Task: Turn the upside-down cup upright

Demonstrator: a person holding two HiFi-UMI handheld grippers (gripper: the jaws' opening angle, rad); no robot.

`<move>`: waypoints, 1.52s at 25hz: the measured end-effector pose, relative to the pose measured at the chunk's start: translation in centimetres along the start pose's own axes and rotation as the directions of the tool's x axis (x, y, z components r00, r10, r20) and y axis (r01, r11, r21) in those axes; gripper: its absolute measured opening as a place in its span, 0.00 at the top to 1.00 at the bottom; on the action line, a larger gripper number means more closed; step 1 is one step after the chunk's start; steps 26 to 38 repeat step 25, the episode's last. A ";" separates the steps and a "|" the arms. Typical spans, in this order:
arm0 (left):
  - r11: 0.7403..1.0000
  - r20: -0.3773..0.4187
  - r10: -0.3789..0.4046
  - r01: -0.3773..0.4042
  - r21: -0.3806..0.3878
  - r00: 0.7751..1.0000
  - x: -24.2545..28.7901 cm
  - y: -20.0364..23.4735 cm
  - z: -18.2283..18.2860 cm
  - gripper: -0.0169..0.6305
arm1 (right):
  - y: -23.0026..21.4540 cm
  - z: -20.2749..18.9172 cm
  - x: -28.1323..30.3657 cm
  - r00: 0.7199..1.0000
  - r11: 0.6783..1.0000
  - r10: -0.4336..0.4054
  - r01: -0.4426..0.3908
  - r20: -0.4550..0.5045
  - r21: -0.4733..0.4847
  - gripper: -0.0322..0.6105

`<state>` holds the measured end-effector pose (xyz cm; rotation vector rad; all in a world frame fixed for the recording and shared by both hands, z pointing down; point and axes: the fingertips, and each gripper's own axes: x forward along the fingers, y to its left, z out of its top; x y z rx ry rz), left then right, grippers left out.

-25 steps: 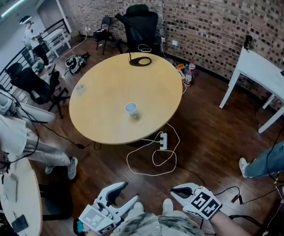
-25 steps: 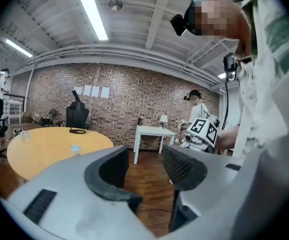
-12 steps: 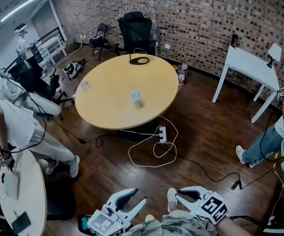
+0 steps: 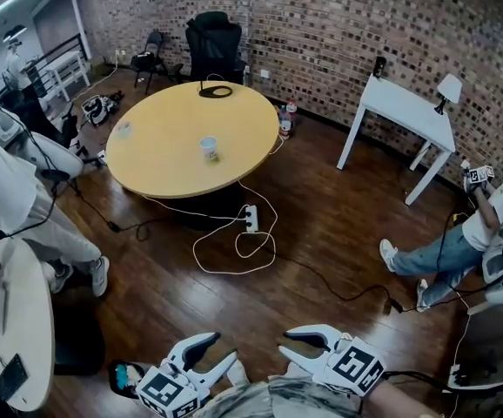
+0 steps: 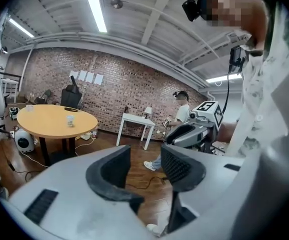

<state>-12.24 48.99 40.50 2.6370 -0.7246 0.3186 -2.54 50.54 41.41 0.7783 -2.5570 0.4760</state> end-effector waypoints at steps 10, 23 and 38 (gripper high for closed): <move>1.000 0.059 0.004 -0.002 -0.026 0.998 7.1 -9.0 0.5 0.67 | -1.3 -4.7 -9.4 1.000 0.999 -0.002 0.003 0.013 -0.041 0.83; 0.999 0.016 0.017 -0.017 -0.032 1.000 11.4 -16.1 -0.4 0.67 | -2.7 -6.9 -14.4 0.997 0.996 0.066 -0.063 0.042 -0.068 0.84; 0.999 0.010 0.007 -0.007 -0.045 1.000 12.0 -16.9 -0.7 0.67 | -2.6 -7.3 -15.3 0.997 0.996 0.066 -0.063 0.038 -0.063 0.84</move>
